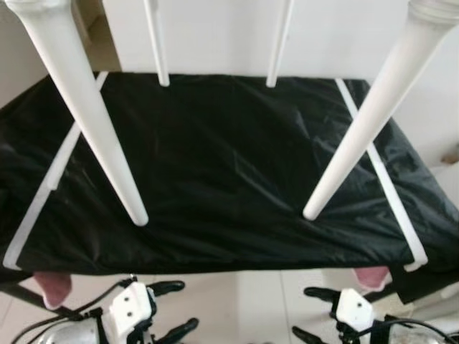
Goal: Building children table
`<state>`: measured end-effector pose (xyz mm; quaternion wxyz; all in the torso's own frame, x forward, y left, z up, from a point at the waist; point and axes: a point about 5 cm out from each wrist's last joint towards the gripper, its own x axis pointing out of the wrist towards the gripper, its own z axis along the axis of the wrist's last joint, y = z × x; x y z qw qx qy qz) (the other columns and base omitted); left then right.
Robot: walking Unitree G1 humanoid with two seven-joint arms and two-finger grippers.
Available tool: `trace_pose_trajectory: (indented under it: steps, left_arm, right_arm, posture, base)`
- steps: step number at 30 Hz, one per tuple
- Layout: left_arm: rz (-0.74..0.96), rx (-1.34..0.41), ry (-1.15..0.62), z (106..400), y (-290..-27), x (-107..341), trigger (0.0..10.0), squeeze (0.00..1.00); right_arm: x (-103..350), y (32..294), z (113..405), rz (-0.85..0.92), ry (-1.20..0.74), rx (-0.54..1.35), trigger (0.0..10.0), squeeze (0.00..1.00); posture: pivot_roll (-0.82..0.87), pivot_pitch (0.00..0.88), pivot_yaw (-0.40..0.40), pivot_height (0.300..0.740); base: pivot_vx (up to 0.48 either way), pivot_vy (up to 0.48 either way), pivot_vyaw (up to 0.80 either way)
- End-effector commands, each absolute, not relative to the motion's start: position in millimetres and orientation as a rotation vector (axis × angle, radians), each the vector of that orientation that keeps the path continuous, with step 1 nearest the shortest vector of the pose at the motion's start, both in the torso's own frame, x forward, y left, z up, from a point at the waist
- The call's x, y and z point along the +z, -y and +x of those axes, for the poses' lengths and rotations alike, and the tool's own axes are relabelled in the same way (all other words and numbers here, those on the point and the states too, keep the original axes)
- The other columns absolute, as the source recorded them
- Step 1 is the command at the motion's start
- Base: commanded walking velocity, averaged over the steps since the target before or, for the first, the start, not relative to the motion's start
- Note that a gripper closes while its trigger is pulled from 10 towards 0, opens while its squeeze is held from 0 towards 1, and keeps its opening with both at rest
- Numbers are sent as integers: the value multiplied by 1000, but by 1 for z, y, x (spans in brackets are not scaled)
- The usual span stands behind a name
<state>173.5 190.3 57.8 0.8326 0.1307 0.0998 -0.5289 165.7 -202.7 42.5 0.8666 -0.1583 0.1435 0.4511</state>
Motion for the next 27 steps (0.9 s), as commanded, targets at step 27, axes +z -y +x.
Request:
trace_pose_trajectory:
  steps: [27]
  left_arm:
    - [484, -737, -489, 190, -215, -31, 10000, 0]
  right_arm:
    - [-34, 222, 172, -217, -521, 493, 10000, 0]
  posture:
    - [22, 61, -11, 740]
  base:
    - [0, 0, 0]
